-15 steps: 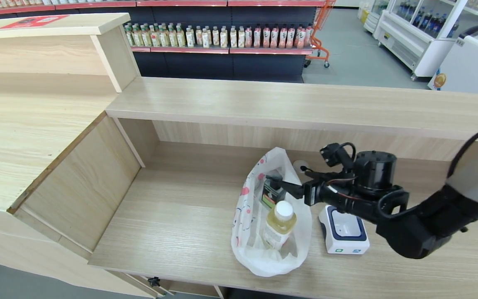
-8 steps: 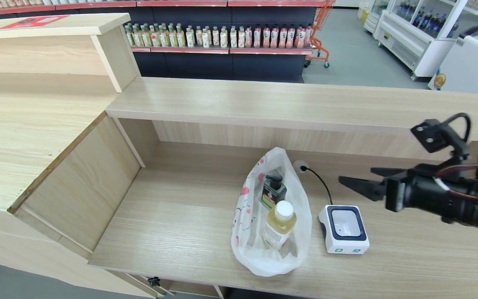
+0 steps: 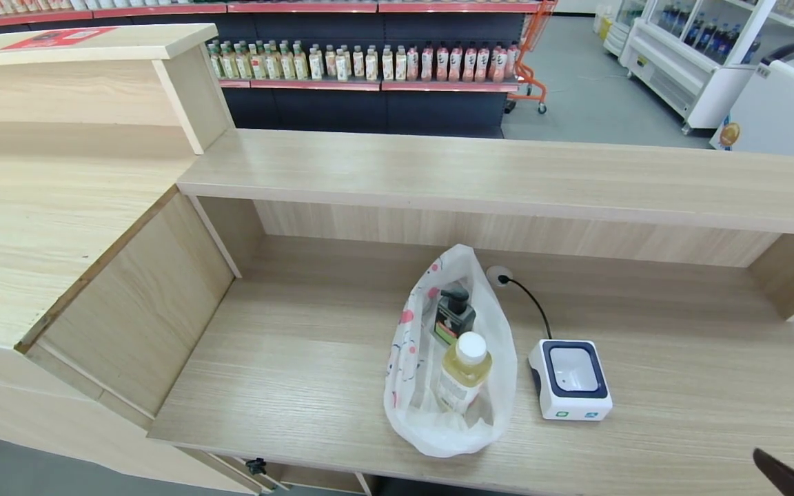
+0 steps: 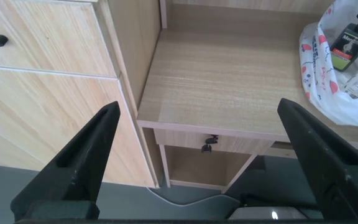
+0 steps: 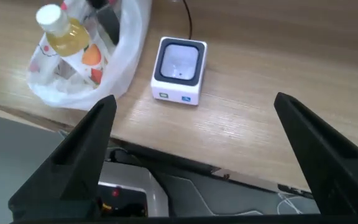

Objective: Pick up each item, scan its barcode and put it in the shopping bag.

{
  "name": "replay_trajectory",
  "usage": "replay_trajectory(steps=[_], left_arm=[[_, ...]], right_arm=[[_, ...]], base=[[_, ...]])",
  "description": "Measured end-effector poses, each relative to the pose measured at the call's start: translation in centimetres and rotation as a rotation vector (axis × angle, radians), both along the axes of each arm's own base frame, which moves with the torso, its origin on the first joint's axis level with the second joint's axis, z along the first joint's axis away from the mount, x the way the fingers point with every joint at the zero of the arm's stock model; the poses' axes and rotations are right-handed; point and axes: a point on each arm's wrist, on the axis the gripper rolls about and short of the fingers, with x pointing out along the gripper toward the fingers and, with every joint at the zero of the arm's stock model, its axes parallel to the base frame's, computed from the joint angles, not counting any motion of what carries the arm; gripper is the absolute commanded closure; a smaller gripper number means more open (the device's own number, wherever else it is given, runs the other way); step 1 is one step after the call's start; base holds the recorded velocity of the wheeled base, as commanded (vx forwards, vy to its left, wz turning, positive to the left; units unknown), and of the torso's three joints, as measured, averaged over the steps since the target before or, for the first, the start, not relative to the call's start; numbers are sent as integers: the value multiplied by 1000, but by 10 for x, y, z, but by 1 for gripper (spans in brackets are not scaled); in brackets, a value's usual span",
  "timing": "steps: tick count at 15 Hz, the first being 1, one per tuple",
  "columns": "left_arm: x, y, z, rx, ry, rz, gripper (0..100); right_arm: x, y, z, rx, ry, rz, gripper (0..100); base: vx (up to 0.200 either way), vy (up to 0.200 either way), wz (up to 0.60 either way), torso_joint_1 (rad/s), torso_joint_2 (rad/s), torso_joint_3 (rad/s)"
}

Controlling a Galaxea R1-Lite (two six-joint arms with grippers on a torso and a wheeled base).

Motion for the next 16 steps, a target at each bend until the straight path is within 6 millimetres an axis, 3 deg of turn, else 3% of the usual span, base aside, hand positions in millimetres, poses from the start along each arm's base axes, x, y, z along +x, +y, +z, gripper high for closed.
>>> replay_trajectory(steps=[3,6,16], left_arm=[[0,0,0,0,0,0,0],[0,0,0,0,0,0,0],[0,0,0,0,0,0,0]], right_arm=[[-34,-4,-35,-23,-20,-39,0],[-54,-4,-58,-23,-56,-63,0],[-63,-4,-63,-11,-162,-80,0]], base=[[0,0,0,0,0,0],[0,0,0,0,0,0],[0,0,0,0,0,0]])
